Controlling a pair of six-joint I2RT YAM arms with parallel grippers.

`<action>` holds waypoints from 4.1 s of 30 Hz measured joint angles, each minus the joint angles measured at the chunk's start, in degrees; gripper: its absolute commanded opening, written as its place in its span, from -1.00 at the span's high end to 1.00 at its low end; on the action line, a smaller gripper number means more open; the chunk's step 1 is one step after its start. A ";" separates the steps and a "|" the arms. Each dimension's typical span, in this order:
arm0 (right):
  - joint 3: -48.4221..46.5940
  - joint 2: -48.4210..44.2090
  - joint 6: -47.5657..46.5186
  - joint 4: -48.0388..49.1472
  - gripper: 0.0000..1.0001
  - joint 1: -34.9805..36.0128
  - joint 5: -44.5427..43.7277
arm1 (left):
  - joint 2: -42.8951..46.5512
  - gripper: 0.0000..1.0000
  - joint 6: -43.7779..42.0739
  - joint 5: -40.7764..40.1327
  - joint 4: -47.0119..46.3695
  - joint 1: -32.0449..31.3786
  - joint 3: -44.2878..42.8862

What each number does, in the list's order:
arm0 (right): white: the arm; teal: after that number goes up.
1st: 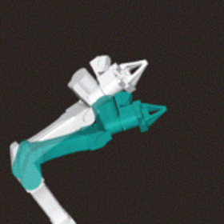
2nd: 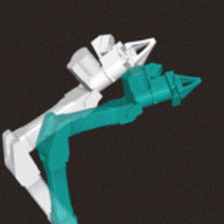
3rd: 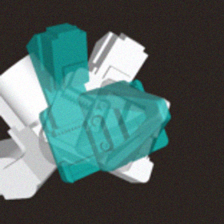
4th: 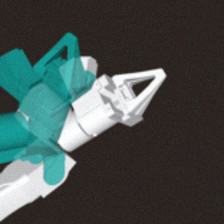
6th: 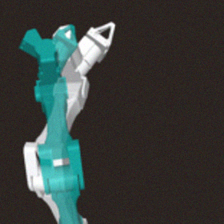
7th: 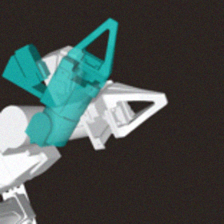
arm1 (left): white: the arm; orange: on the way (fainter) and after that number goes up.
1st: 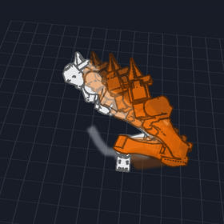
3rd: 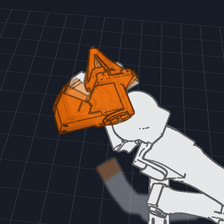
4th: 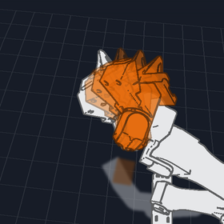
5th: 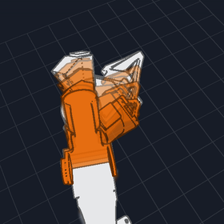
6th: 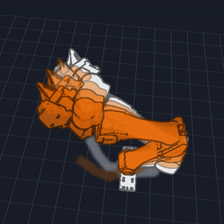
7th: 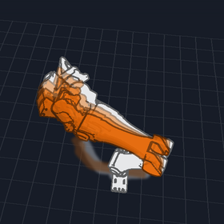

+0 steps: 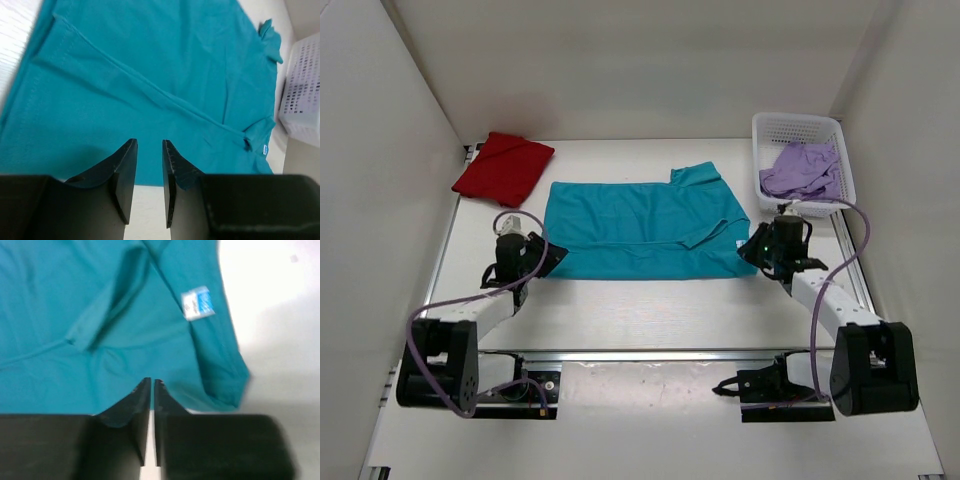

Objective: Fold and stack the t-shirts
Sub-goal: Fold the flattened tshirt in 1/3 of the way

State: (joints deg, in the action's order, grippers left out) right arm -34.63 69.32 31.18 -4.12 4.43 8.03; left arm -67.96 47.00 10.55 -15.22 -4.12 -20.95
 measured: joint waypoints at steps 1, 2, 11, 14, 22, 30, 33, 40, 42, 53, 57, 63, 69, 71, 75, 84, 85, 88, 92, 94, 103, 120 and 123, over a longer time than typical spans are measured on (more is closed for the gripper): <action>1.90 -1.03 0.48 0.35 0.77 -0.31 -0.28 | -1.92 0.26 0.57 0.26 -0.90 -0.55 0.00; 3.96 -2.16 0.63 0.70 0.71 -0.74 -0.50 | -3.54 0.27 1.11 0.42 -1.86 -1.27 0.00; 7.58 -3.04 0.31 1.38 0.62 -0.15 -2.69 | -12.39 0.30 4.85 3.21 -11.17 -1.75 0.96; 7.58 2.29 0.52 1.90 0.78 -1.75 -2.19 | -14.21 0.29 7.02 6.10 -14.19 1.46 4.20; 10.45 1.16 1.97 1.84 0.82 -3.78 -1.99 | -13.33 0.25 10.25 11.10 -17.79 8.00 9.55; 15.02 -12.35 1.53 -6.23 0.45 -5.25 -0.72 | 0.92 0.03 5.07 8.74 -6.12 8.39 10.97; 12.20 -14.78 0.96 -9.25 0.41 -3.06 0.00 | 5.84 0.10 2.95 7.30 -1.51 5.31 9.01; -2.62 0.44 -1.01 -1.44 0.88 9.99 3.32 | 3.28 0.17 -0.09 0.50 0.22 -15.52 -3.04; -4.68 6.27 -1.11 1.77 0.74 11.39 5.16 | -0.98 0.18 -0.72 0.44 -1.27 -20.35 -5.99; -3.13 12.15 0.00 5.05 1.00 14.53 3.98 | -15.54 0.22 -0.37 1.90 -5.62 -23.63 -5.20; -2.19 13.53 0.33 5.29 1.00 13.14 4.44 | -15.78 0.23 -0.22 2.01 -6.86 -22.95 -4.57; -5.46 20.55 0.09 5.42 1.00 12.04 5.16 | -15.89 0.22 -0.17 2.12 -7.98 -21.97 -3.80; -12.15 25.20 -0.42 5.79 1.00 12.00 5.57 | -15.91 0.22 0.00 2.21 -8.02 -21.92 -2.93; -13.84 26.80 -0.39 5.99 1.00 12.00 5.60 | -15.96 0.22 0.04 2.34 -8.61 -21.92 -2.67; -19.10 32.17 -0.33 5.60 1.00 11.98 6.05 | -16.06 0.24 0.46 2.78 -9.38 -21.64 -1.95; -32.79 36.65 -0.96 3.85 0.94 12.72 6.95 | -13.53 0.21 -0.04 2.32 -7.69 -22.01 -1.95; -30.14 34.10 -1.05 4.59 0.96 13.14 6.75 | -13.31 0.21 -0.09 2.29 -7.69 -22.14 -2.03; -20.41 25.79 -1.03 5.90 1.00 14.43 6.16 | -14.01 0.23 -0.26 2.32 -7.45 -22.29 -2.82; -9.94 19.61 -1.22 6.23 1.00 15.85 6.23 | -16.92 0.23 -0.44 2.32 -7.61 -22.40 -5.14; -7.91 19.69 -1.51 5.31 1.00 16.22 6.12 | -17.97 0.24 0.15 2.97 -8.39 -21.62 -5.18; -6.82 22.80 -2.93 5.20 1.00 19.39 5.75 | -14.05 0.24 3.78 7.41 -12.26 -14.38 4.26; -13.79 19.52 -4.68 -2.32 0.99 21.88 6.88 | 7.89 0.17 -0.02 4.90 1.90 -11.06 5.86; -17.05 24.61 -4.94 -1.38 1.00 21.64 7.02 | 5.79 0.18 0.09 5.14 1.01 -10.05 4.55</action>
State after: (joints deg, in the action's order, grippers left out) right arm -51.68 93.93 26.24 -5.50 26.06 15.05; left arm -62.17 47.09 15.68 -14.22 -14.17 -16.40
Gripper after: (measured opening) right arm 0.007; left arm 0.414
